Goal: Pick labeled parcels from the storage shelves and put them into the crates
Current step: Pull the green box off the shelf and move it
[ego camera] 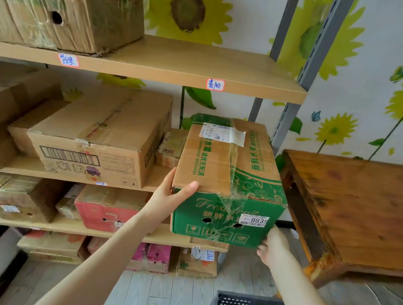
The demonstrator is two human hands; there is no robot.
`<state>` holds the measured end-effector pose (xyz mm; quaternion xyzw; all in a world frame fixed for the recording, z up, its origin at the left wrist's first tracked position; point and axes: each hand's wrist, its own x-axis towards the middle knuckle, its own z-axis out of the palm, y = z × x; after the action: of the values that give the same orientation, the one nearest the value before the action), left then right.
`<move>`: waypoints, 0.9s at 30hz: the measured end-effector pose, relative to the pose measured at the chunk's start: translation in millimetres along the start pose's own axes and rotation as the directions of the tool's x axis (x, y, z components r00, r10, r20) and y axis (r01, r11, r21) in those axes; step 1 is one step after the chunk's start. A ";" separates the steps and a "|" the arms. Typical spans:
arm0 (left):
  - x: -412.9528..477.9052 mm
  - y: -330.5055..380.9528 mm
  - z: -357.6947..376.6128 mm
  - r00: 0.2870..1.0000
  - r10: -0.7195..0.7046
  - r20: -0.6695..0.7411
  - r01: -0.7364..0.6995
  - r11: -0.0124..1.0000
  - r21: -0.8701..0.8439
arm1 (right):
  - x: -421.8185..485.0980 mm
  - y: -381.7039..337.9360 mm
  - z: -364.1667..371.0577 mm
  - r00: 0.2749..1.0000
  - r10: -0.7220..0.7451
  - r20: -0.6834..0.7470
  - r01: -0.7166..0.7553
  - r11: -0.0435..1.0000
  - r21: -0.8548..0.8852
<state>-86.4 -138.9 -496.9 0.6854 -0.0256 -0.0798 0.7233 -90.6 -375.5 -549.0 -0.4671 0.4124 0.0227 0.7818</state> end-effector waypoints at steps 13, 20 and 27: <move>120.5 10.6 -14.1 0.998 -0.021 0.058 0.014 0.994 0.107 | 44.7 -52.1 84.0 0.990 -0.138 -0.032 0.141 0.981 0.132; 165.3 11.5 -21.8 0.999 0.010 0.040 -0.021 0.955 0.296 | 72.2 -58.3 117.1 0.968 -0.167 -0.188 0.194 0.972 0.136; 164.8 10.8 -21.0 0.995 0.088 0.053 -0.102 0.914 0.394 | 75.9 -52.1 126.4 0.936 -0.186 -0.300 0.229 0.967 0.116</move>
<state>80.0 -142.4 -499.3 0.8139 -0.0866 -0.0494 0.5724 60.1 -336.7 -534.3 -0.4467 0.4703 -0.1589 0.7444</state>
